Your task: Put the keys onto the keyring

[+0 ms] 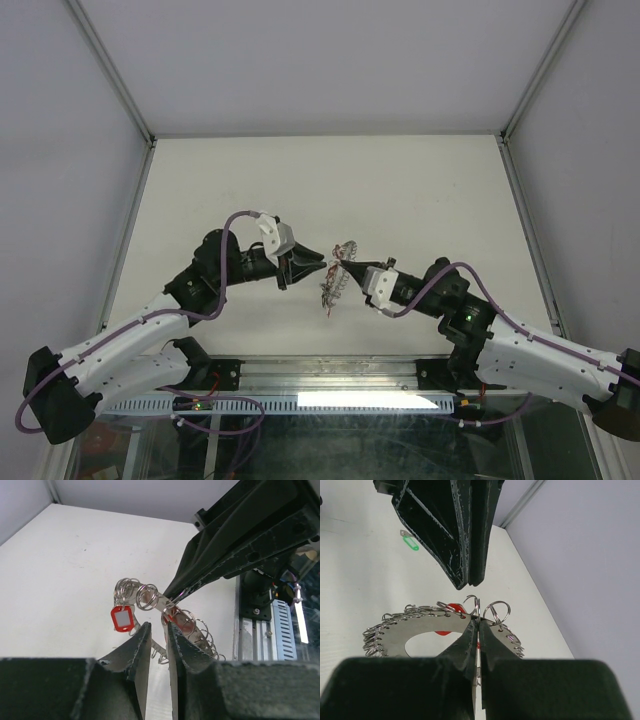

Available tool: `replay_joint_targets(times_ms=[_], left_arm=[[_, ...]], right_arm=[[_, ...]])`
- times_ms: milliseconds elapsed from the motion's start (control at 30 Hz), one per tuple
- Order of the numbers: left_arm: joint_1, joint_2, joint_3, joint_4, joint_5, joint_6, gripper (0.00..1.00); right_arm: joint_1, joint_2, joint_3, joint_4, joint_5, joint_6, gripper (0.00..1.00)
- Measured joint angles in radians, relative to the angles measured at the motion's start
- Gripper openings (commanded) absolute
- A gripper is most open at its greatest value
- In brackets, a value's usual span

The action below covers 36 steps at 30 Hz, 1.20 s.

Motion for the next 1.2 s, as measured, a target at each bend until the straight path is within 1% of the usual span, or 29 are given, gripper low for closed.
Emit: replay_joint_targets(times_ms=[167,267,367,500,700,833,1000,1200], left_arm=[[0.0,-0.005,0.002,-0.007,0.075,0.049,0.43],[0.0,-0.003,0.022,-0.052,0.104,0.074,0.47],[0.0,-0.003,0.051,-0.102,0.124,0.096,0.48],[0.0,-0.002,0.084,-0.146,0.153,0.129,0.43],[0.0,0.033,0.111,-0.181,0.221,0.16,0.43],[0.0,0.053,0.112,-0.194,0.245,0.17,0.43],[0.0,0.053,0.112,-0.206,0.249,0.181,0.42],[0.0,0.043,0.112,-0.213,0.249,0.182,0.42]], right_arm=[[0.0,0.0,0.0,-0.033,-0.045,-0.015,0.0],[0.0,-0.002,0.008,-0.097,-0.086,-0.02,0.0],[0.0,0.001,0.04,-0.189,-0.117,-0.018,0.0],[0.0,0.013,0.092,-0.257,-0.14,0.005,0.0],[-0.001,0.024,0.114,-0.268,-0.186,0.06,0.0],[-0.024,0.048,0.12,-0.272,-0.246,0.109,0.0],[-0.083,0.059,0.121,-0.264,-0.325,0.182,0.0],[-0.118,0.059,0.121,-0.222,-0.383,0.251,0.0]])
